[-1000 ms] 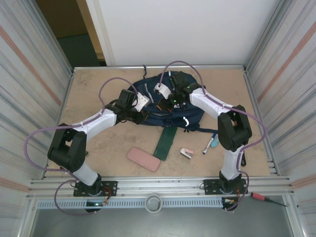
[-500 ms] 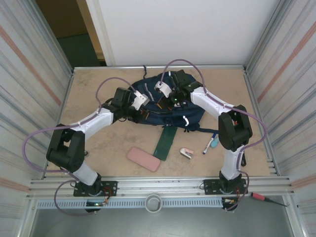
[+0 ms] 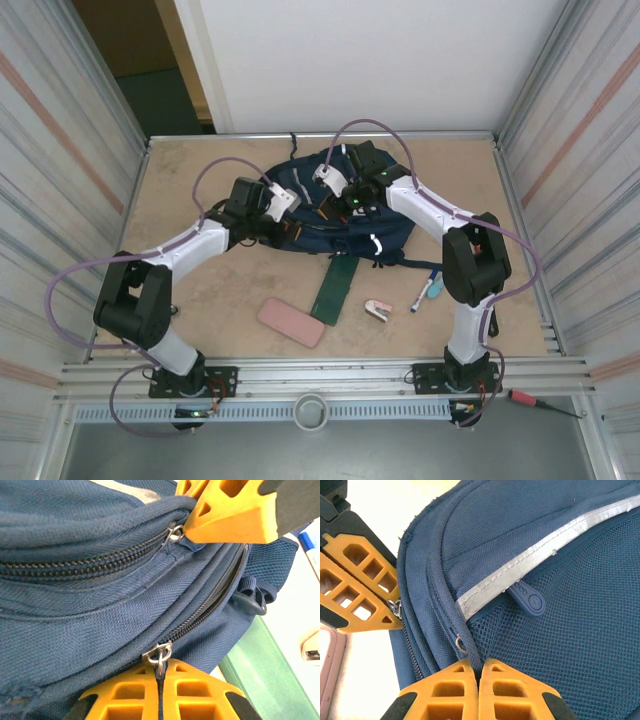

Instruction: Pack books, pencil case, and school supplies into a backpack

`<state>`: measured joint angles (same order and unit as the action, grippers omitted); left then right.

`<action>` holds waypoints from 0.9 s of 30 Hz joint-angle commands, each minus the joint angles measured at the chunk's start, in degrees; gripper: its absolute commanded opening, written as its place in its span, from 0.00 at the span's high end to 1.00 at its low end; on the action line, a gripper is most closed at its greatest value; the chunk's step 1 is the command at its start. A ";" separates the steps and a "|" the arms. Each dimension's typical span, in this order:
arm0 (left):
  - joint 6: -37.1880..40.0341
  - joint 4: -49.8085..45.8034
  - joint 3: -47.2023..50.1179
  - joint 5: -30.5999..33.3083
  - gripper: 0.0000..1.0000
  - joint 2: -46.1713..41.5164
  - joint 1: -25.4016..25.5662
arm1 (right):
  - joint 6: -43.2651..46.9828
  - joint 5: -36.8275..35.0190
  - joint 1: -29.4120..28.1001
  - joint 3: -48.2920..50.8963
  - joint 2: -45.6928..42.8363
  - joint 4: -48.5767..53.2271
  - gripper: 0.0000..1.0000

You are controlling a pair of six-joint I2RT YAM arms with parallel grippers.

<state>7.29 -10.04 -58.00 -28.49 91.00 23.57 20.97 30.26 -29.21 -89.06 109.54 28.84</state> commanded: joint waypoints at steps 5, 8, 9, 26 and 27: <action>-3.58 5.72 2.88 3.15 0.88 0.23 0.03 | -2.72 4.60 0.08 -1.91 0.15 -0.07 1.00; -5.40 8.24 3.24 4.38 0.85 0.83 0.80 | -3.45 5.53 -0.05 -1.67 0.14 -0.75 1.00; -5.61 8.90 3.24 5.00 0.84 1.01 1.25 | -3.77 5.77 -0.05 -1.49 0.08 -0.96 1.00; -8.46 13.47 3.79 13.90 0.93 3.39 4.04 | -3.91 5.98 0.46 -0.52 -0.24 -1.60 1.00; -8.04 13.30 4.26 15.25 0.96 2.70 3.98 | -3.27 4.88 0.77 -0.36 -0.58 -1.12 1.00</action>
<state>-0.60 0.73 -55.16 -17.52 94.02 27.22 18.41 31.38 -28.47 -89.03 109.82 28.36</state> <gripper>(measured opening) 0.071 0.049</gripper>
